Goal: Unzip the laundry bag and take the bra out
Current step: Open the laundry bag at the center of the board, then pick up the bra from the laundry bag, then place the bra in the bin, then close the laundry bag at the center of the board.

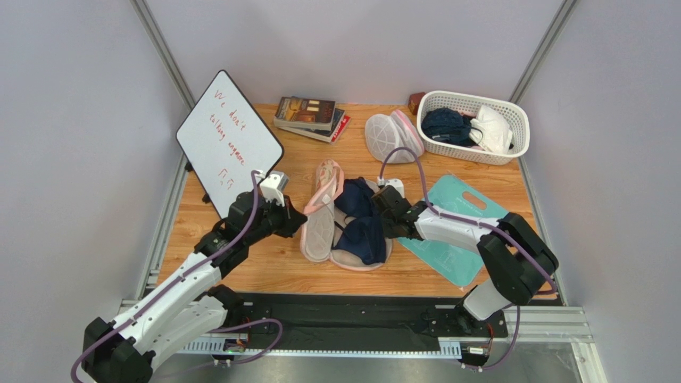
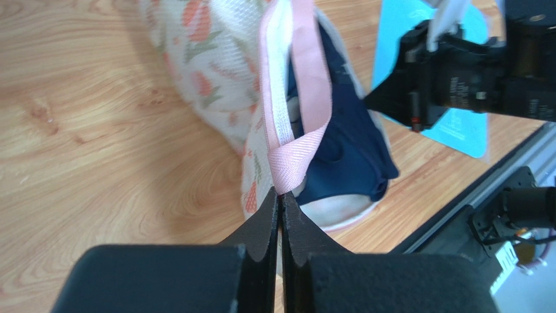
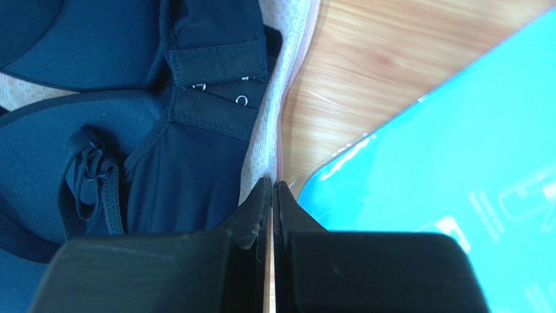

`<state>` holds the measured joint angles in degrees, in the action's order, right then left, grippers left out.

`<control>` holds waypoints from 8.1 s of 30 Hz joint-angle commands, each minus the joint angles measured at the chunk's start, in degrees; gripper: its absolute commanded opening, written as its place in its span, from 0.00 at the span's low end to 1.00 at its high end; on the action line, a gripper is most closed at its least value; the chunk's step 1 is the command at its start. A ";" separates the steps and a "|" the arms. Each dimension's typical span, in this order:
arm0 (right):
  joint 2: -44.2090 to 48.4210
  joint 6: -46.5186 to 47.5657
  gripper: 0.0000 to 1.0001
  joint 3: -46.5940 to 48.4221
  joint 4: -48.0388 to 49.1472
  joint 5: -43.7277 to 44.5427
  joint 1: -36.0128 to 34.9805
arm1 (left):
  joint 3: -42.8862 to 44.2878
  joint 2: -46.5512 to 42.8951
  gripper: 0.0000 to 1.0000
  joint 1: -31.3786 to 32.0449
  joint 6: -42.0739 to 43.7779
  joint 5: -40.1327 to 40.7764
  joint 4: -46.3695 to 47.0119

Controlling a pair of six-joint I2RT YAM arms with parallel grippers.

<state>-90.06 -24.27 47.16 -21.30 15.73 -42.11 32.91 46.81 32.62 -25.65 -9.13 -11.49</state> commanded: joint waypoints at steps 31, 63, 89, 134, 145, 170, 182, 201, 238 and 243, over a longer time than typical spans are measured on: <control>9.98 -1.13 0.35 1.88 -7.60 2.82 2.82 | 4.44 -7.61 1.00 -0.01 -4.16 16.43 -25.87; 7.81 -1.04 0.81 -4.26 -3.05 -19.59 2.73 | 11.04 -5.41 1.00 -1.33 2.71 9.48 -24.64; 26.77 7.39 0.00 22.26 -26.42 -10.72 6.07 | 12.01 -7.34 1.00 -1.33 6.31 10.27 -26.57; -35.19 16.71 1.00 86.97 -25.37 -7.11 46.67 | 12.18 -6.29 1.00 -2.30 9.83 16.51 -27.80; -13.41 15.93 1.00 68.00 -23.01 -13.96 46.94 | 11.92 -8.22 1.00 -2.30 9.21 16.68 -27.36; 16.60 1.95 0.74 2.07 -8.41 -16.96 15.39 | 11.22 -11.21 1.00 -2.39 8.60 15.01 -26.57; 8.51 2.91 0.45 -1.54 -3.67 -18.63 15.30 | 11.13 -11.30 1.00 -2.39 8.60 14.84 -26.57; 2.78 4.67 0.11 -0.93 -3.38 -18.72 15.30 | 11.13 -10.95 1.00 -2.39 8.86 14.57 -26.48; 12.98 10.57 0.00 30.28 -32.06 -1.13 9.25 | 10.95 -12.97 1.00 -2.39 8.69 13.08 -26.22; 10.44 6.79 0.00 30.54 -29.41 -0.08 2.65 | 10.95 -12.88 1.00 -2.39 8.60 12.91 -26.13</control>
<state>-77.82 -13.74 75.83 -53.84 14.94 -35.90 43.88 34.06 30.61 -16.78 4.54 -38.79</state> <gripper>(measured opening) 0.007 0.995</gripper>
